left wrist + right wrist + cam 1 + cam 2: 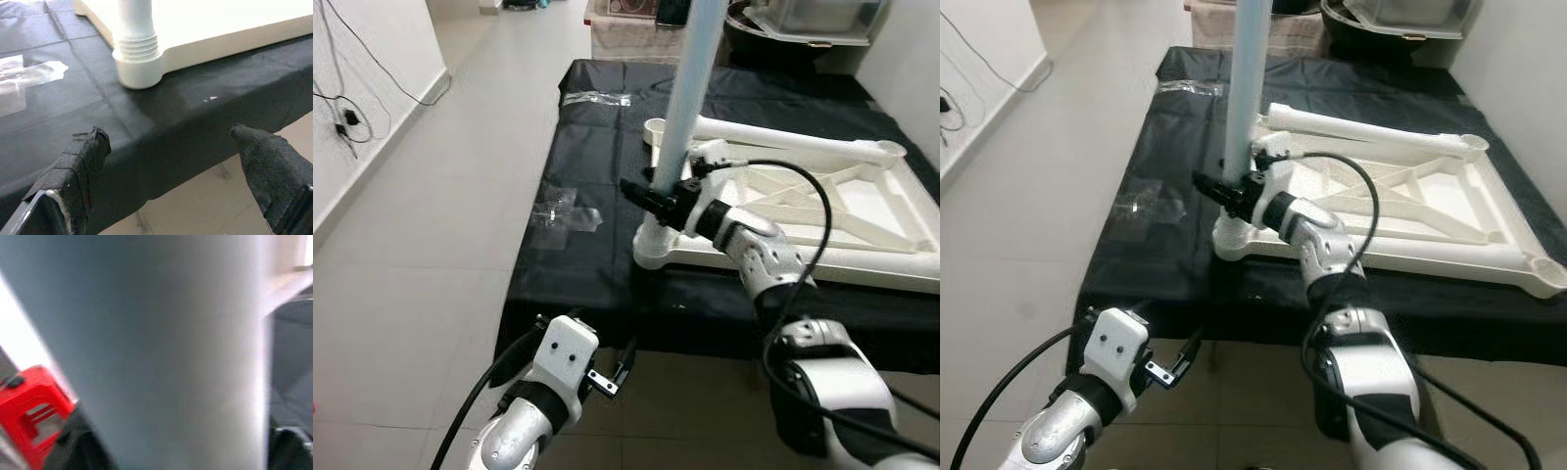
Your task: Building children table
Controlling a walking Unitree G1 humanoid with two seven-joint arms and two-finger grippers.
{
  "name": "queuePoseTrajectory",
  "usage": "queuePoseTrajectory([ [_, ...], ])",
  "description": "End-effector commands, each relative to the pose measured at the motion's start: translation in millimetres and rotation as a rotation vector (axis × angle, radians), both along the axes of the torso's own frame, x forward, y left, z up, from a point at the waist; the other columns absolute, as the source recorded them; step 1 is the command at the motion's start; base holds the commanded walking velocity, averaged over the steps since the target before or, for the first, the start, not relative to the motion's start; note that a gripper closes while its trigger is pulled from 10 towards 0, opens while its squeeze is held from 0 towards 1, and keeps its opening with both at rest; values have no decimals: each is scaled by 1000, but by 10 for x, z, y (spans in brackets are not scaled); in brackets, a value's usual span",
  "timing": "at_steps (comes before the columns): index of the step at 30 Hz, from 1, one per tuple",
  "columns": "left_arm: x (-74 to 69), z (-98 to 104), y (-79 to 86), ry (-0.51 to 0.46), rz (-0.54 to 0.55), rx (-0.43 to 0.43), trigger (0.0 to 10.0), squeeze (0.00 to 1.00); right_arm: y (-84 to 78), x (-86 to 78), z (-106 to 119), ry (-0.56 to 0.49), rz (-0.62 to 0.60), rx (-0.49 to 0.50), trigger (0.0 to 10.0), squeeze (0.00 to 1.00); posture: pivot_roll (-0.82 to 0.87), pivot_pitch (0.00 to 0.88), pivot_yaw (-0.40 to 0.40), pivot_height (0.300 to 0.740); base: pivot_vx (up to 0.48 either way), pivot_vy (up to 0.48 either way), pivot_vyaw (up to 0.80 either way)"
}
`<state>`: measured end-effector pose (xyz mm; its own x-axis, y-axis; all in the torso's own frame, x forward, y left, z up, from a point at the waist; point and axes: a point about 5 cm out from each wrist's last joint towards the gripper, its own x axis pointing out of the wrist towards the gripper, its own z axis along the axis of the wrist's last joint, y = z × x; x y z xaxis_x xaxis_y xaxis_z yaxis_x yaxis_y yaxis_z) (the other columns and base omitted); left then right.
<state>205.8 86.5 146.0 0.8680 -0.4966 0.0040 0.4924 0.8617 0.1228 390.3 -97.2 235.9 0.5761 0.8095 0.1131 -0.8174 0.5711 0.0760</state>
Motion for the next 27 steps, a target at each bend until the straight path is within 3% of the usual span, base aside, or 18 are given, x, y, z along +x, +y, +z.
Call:
queuePoseTrajectory([
  [1,-26,-45,-23,18,-9,6,10000,0,192,-40,-49,4,89,-23,0,0,89,131,-60,740,0,0,0],
  [4,-30,-49,-26,18,-10,7,10000,0,217,-11,-68,-20,44,-65,0,0,89,131,-62,740,0,0,0],
  [7,-31,-55,-29,20,-12,5,10000,0,154,83,-89,-31,-151,-82,0,0,87,125,-61,740,0,0,0],
  [8,-31,-55,-29,20,-12,5,10000,0,154,83,-89,-31,-151,-82,0,0,87,125,-61,740,0,0,0],
  [11,-37,-61,-28,22,-13,5,10000,0,58,144,-122,-7,-316,-71,0,0,86,124,-61,740,0,0,0],
  [12,-40,-64,-26,23,-14,5,10000,0,4,161,-161,13,-436,-57,0,0,80,124,-59,740,0,0,0],
  [13,-40,-64,-26,23,-14,5,10000,0,4,161,-161,13,-436,-57,0,0,80,124,-59,740,0,0,0],
  [14,-41,-66,-25,25,-16,3,10000,0,-71,169,-198,21,-586,-58,0,0,80,123,-55,740,0,0,0],
  [15,-41,-66,-25,25,-16,3,10000,0,-71,169,-198,21,-586,-58,0,0,80,123,-55,740,0,0,0],
  [16,-43,-73,-27,29,-22,3,10000,0,-229,100,-296,82,-913,-27,0,0,77,127,-52,740,0,0,0],
  [17,-43,-73,-27,29,-22,3,10000,0,-229,100,-296,82,-913,-27,0,0,77,127,-52,740,0,0,0],
  [19,-44,-76,-28,30,-24,2,10000,0,-293,5,-338,122,-1095,-2,0,0,75,131,-50,740,0,0,0],
  [22,-46,-77,-30,30,-26,2,10000,0,-225,-70,-313,144,-1172,39,0,0,79,138,-56,740,0,0,0],
  [26,-52,-73,-27,30,-22,3,10000,0,52,-90,-213,126,-1143,93,0,0,81,141,-57,740,0,0,0],
  [27,-52,-73,-27,30,-22,3,10000,0,52,-90,-213,126,-1143,93,0,0,81,141,-57,740,0,0,0],
])
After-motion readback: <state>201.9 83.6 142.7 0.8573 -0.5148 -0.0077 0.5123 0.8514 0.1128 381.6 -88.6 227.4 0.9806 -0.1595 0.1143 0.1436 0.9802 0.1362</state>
